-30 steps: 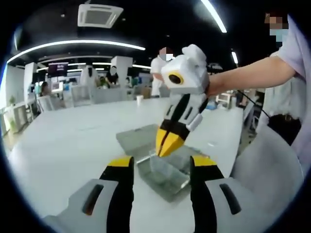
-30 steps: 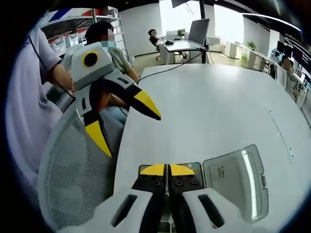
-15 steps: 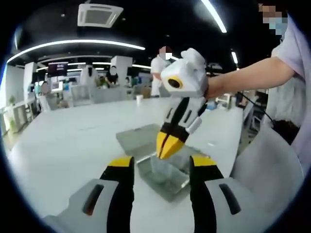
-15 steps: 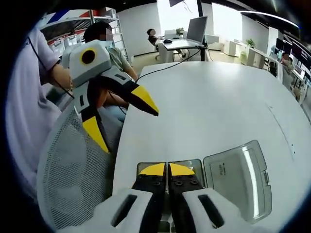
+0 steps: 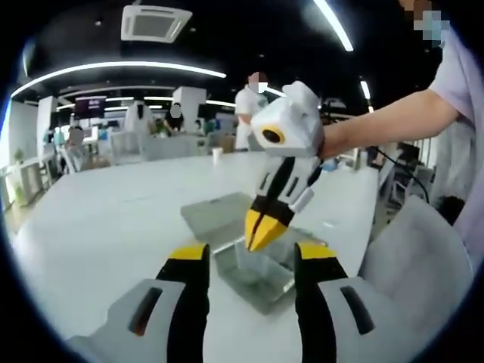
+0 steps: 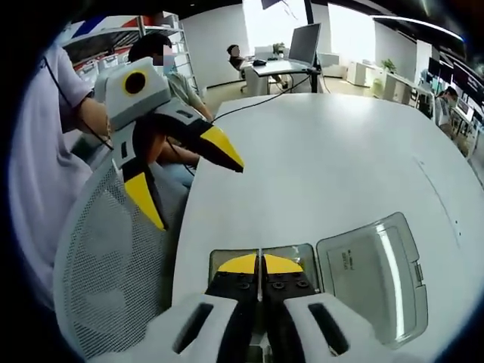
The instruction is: Insert the divider into the dual guide fixture by aligning both edges with the guide slots and pushing it downward to the bottom, including one-sided entry, uneven engagement, binding, and posture correction.
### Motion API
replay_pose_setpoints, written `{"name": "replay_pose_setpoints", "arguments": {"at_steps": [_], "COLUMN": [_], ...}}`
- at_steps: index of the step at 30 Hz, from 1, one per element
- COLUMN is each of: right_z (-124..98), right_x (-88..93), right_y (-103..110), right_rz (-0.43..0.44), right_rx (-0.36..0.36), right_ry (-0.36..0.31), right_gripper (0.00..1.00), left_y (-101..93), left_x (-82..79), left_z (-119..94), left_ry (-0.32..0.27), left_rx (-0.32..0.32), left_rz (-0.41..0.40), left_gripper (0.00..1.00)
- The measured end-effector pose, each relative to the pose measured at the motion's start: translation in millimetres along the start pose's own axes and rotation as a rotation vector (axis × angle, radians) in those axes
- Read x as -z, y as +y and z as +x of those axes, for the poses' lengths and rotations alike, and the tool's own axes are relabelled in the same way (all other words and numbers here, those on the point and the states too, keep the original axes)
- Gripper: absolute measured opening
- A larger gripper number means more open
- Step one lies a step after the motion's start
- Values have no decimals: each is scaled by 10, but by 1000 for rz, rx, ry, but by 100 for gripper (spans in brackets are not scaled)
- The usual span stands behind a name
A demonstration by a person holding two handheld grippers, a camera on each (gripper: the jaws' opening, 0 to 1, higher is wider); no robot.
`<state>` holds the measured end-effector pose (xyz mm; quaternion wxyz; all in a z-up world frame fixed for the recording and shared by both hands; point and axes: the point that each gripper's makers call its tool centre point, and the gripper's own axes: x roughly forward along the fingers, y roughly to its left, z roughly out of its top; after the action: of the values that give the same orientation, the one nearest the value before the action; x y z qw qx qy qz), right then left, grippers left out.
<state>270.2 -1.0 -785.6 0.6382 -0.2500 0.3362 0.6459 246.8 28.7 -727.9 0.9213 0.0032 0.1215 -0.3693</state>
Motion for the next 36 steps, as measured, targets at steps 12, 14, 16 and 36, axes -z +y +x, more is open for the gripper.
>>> {"name": "replay_pose_setpoints", "arguments": {"at_steps": [12, 14, 16, 36], "right_z": [25, 34, 37, 62], "right_x": [33, 39, 37, 69], "right_y": [-14, -16, -18, -11], "right_rz": [-20, -21, -26, -30], "right_rx": [-6, -9, -10, -23], "right_ry": [-12, -15, -16, -25], "right_gripper": [0, 0, 0, 0], "left_y": [-3, 0, 2, 23], "left_x": [18, 23, 26, 50], "left_z": [5, 6, 7, 25], "left_ry": [8, 10, 11, 15], "left_rx": [2, 2, 1, 2], "left_rz": [0, 0, -1, -6], "left_gripper": [43, 42, 42, 42]}}
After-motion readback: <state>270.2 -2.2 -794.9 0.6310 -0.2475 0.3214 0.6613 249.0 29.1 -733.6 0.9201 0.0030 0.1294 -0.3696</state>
